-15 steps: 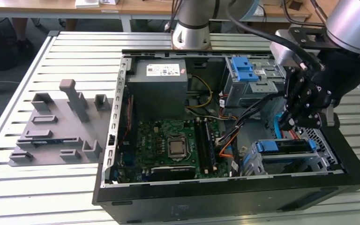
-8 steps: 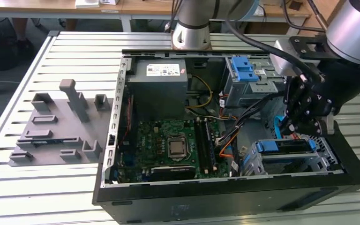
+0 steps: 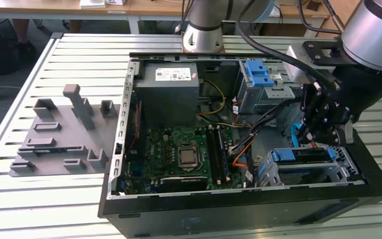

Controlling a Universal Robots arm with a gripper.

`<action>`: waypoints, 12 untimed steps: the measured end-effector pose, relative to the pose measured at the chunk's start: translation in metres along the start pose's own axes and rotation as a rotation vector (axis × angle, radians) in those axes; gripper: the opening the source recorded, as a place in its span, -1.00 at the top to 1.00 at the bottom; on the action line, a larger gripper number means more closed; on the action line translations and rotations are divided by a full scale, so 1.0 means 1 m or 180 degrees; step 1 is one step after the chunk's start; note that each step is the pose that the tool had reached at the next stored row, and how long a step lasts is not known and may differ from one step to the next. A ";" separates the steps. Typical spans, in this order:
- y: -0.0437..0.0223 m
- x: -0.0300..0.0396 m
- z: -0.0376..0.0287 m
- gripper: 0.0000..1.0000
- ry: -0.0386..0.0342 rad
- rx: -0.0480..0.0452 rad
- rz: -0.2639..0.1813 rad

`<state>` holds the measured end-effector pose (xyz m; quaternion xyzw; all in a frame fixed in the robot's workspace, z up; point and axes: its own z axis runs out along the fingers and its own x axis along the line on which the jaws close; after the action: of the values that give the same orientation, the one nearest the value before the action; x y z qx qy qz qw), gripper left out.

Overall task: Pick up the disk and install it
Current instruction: 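Insert the second disk wire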

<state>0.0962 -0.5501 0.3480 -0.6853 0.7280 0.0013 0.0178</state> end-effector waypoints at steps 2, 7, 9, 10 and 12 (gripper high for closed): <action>0.0000 0.0003 0.0007 0.69 0.0000 0.0004 -0.0001; -0.0001 0.0053 0.0054 0.69 0.0000 0.0004 0.0000; -0.0002 0.0068 0.0064 0.69 0.0000 0.0004 0.0000; -0.0002 0.0076 0.0065 0.69 0.0000 0.0005 0.0000; -0.0004 0.0098 0.0065 0.69 0.0000 0.0005 0.0000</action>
<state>0.0962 -0.5597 0.3412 -0.6853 0.7280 0.0008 0.0182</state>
